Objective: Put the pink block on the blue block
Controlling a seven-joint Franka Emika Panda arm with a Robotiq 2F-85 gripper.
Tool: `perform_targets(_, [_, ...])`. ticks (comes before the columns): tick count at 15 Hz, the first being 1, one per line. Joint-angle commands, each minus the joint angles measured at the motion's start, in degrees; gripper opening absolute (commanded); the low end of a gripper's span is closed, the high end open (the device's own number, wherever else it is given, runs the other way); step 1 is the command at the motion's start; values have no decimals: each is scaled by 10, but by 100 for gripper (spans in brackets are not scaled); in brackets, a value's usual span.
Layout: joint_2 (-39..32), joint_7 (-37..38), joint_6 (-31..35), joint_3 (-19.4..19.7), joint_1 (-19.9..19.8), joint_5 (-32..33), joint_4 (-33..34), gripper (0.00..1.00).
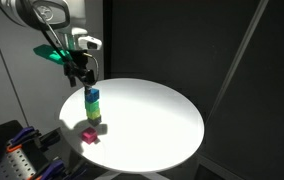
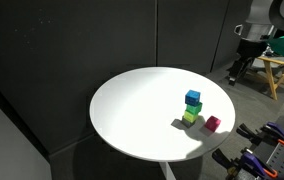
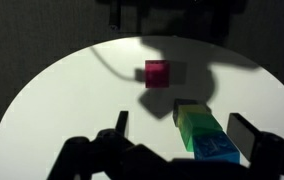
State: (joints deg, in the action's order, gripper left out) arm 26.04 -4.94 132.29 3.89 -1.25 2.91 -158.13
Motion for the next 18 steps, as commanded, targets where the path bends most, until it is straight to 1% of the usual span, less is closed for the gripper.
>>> perform_targets(1, [-3, 0, 41, -8, -4, 6, -20, 100])
perform_targets(2, [-18, -1, 47, -9, -2, 6, -8, 100])
perform_targets(8, [-56, -6, 95, -9, -1, 2, -11, 100])
perform_targets(18, [-128, -19, 146, -4, -1, -2, -11, 100])
